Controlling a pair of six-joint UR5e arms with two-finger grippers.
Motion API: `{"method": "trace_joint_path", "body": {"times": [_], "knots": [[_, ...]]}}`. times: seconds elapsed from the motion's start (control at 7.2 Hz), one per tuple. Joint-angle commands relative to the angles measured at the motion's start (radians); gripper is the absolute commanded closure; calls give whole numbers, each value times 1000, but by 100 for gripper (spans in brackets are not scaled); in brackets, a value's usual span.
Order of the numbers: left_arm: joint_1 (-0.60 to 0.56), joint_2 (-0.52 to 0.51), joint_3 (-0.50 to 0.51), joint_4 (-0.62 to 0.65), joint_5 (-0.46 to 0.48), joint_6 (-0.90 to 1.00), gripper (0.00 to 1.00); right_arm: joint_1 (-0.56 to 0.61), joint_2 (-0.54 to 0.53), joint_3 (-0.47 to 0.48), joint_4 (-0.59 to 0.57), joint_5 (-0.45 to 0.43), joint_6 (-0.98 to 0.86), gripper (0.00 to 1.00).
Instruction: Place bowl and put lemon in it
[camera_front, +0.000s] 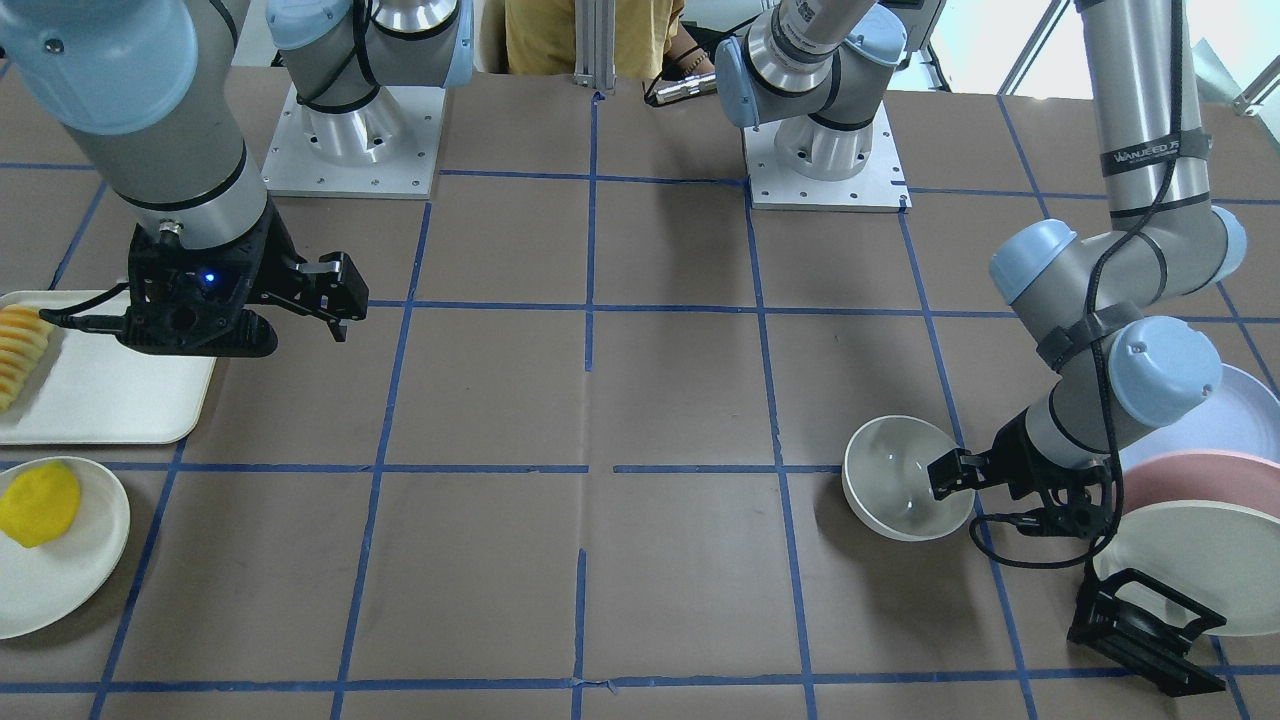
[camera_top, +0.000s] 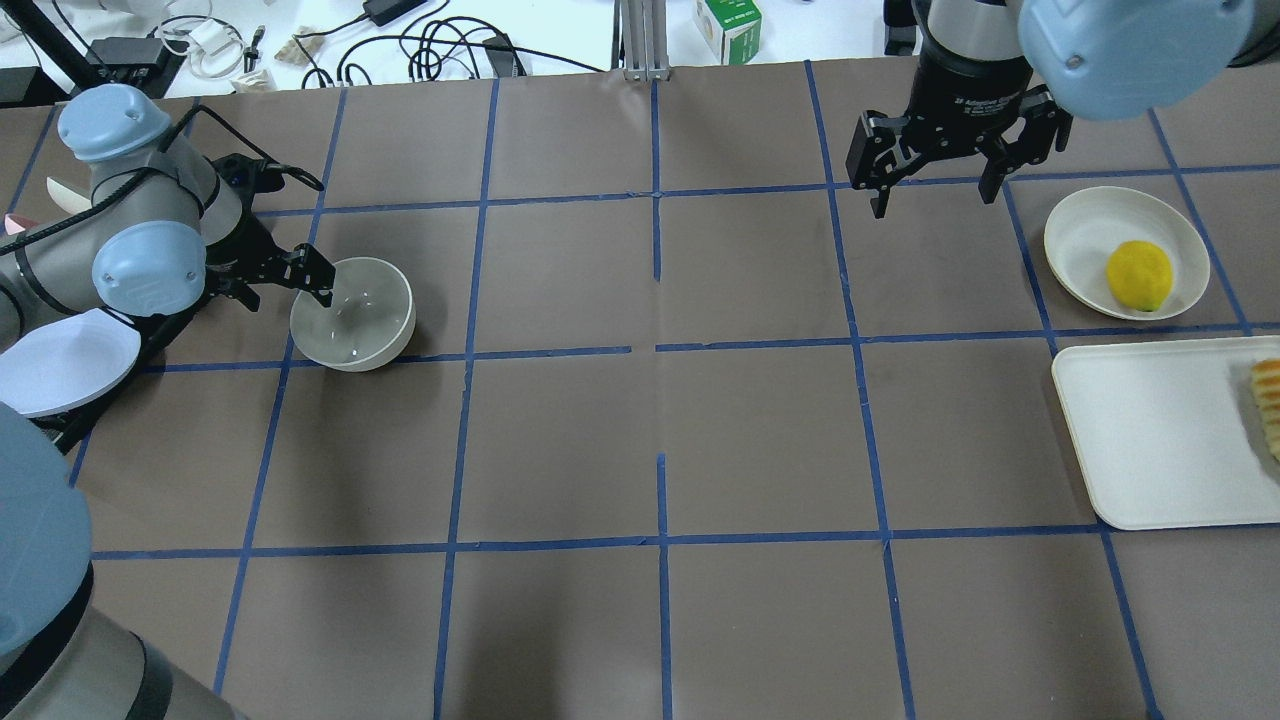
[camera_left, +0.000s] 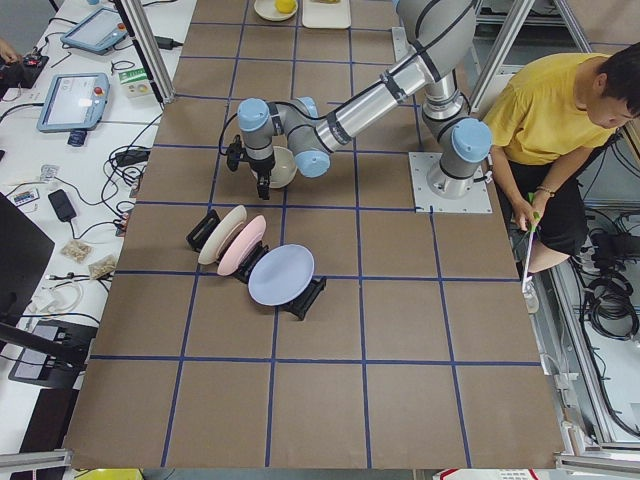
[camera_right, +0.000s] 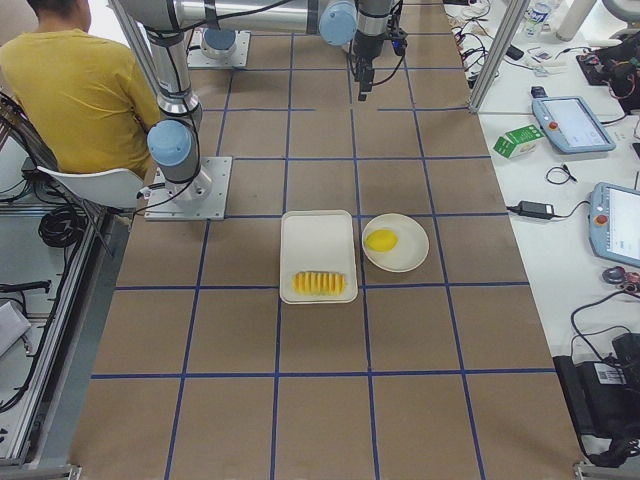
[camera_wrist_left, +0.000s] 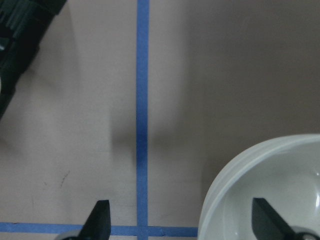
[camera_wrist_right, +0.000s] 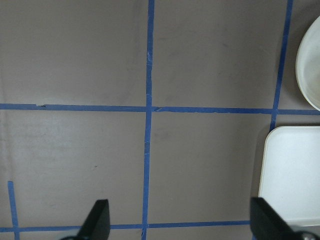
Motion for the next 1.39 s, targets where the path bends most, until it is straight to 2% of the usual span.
{"method": "trace_joint_path", "body": {"times": [0.0,0.14,0.28,0.42,0.56,0.69,0.97,1.11,1.25], "knots": [[-6,2,-9,-46,-8,39,36,-31,-11,15,-10,-3,-10,0],[-6,6,5,-76,-8,39,66,-46,-13,15,-2,-1,-14,0],[-5,5,5,-102,-10,41,92,-52,-2,15,-11,5,-15,0],[-3,6,5,-107,-10,50,100,-57,9,18,-10,-6,-1,0],[-2,15,3,-121,-33,77,100,-92,45,27,-13,-13,-7,0],[13,17,6,-130,-98,117,100,-165,71,30,-22,-4,-19,0],[7,31,20,-129,-110,117,100,-271,168,30,-176,-1,-208,0],[-8,45,49,-168,-113,110,100,-312,206,29,-195,2,-294,0],[-11,63,78,-269,-184,85,100,-348,252,30,-284,2,-405,0]]}}
